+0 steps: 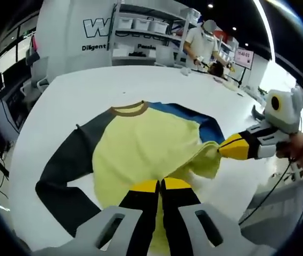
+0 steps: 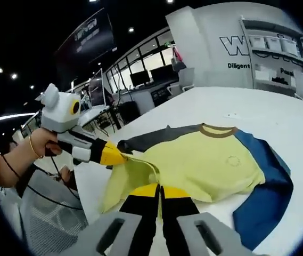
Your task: Fold the garment on the visible template until the final outline fits inside the template.
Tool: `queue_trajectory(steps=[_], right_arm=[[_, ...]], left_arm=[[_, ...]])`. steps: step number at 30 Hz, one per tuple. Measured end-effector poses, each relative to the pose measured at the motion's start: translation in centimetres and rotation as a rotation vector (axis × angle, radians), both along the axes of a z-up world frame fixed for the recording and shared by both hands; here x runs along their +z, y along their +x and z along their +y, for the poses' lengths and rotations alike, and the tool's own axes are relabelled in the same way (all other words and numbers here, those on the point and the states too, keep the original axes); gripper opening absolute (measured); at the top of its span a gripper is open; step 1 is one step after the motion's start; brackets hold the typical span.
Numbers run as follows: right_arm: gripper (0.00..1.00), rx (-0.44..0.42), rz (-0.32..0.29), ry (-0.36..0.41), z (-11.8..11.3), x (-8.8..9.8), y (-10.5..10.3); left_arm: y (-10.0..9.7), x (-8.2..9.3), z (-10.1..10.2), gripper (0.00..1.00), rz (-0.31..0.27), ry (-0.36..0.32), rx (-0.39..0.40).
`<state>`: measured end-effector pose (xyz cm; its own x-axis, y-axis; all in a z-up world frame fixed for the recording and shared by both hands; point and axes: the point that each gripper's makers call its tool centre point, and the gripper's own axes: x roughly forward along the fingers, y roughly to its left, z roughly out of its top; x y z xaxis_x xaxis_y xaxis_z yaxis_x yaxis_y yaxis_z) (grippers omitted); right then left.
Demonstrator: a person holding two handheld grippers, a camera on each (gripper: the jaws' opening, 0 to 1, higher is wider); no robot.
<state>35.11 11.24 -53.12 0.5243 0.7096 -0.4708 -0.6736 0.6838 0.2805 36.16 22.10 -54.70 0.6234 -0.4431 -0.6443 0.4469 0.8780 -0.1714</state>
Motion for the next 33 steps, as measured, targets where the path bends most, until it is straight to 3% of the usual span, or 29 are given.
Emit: queue_trajectory(steps=[6,9,11,15,17,21,28,33], right_arm=[[0.00,0.060,-0.050,-0.057,-1.2,1.3,-1.6],[0.00,0.125,-0.069,-0.145,-1.6,0.6,-2.9],[0.00,0.216,-0.058,-0.210,-1.6,-0.4,-5.0],[0.00,0.267,-0.028,-0.228,-1.5,-1.2,-6.5],[0.00,0.365,-0.006,-0.271,-1.2,-2.4,-8.9],[0.00,0.402,0.008,-0.309,-1.4,-3.5,-9.8],[0.00,0.424,0.039,-0.286,-1.0,-4.2,-10.5],[0.00,0.426,0.071,-0.310,-0.7,-6.2,-10.9]], left_arm=[[-2.1,0.1,-1.7,0.06,0.031,0.045,-0.137],[-2.9,0.1,-2.2,0.06,0.034,0.072,-0.187],[-4.3,-0.2,-2.7,0.06,0.091,0.048,-0.220],[-5.0,-0.8,-2.3,0.06,0.107,0.099,-0.250],[-6.3,-1.5,-2.3,0.06,0.143,0.125,-0.283],[-7.4,-2.5,-2.2,0.06,0.201,0.118,-0.284],[-9.0,-4.3,-1.7,0.06,0.277,0.141,-0.288],[-9.7,-5.7,-1.5,0.06,0.329,0.119,-0.250]])
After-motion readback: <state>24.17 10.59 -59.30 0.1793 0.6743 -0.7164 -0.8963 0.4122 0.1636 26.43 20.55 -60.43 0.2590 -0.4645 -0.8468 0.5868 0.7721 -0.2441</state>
